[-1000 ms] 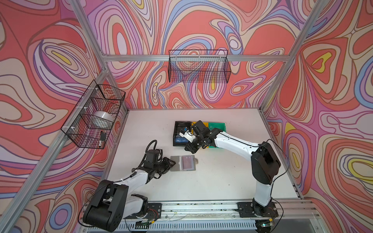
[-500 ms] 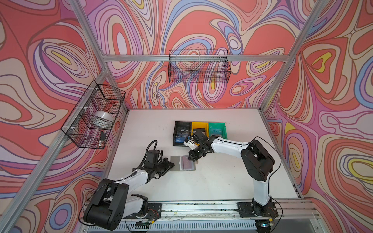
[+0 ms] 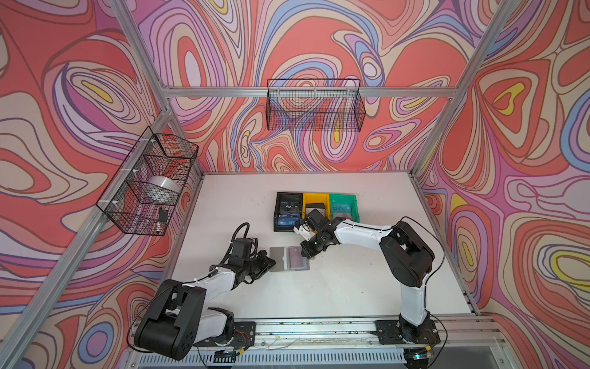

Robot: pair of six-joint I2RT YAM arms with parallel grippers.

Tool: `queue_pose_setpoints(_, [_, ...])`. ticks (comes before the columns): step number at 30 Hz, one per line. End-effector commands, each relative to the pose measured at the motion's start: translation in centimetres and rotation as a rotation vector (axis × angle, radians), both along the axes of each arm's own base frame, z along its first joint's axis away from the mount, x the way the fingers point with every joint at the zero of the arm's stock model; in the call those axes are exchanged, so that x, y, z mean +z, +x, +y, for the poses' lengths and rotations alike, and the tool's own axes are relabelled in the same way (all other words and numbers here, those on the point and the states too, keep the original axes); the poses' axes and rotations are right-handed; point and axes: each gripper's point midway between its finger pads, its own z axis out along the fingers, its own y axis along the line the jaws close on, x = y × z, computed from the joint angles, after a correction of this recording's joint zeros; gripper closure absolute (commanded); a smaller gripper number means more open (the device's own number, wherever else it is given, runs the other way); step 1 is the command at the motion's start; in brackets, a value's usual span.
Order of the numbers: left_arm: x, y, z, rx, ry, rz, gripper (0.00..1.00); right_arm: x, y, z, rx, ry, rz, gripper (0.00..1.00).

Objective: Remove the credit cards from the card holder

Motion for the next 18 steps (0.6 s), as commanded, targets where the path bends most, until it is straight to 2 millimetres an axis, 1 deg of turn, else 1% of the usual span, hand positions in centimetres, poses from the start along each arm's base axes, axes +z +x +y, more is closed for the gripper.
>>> queue_pose_setpoints(1, [-0.6, -0.3, 0.1, -0.002, 0.006, 0.006, 0.95, -1.7, 0.0, -1.2, -0.026, -0.064, 0.006, 0.92])
queue_pose_setpoints(9, [-0.6, -0.4, 0.1, -0.002, 0.009, 0.008, 0.95, -1.6, 0.0, -2.2, -0.045, -0.074, 0.001, 0.92])
queue_pose_setpoints(18, [-0.8, -0.4, 0.0, -0.005, 0.007, 0.013, 0.95, -2.3, -0.3, -0.8, -0.026, -0.027, 0.049, 0.92])
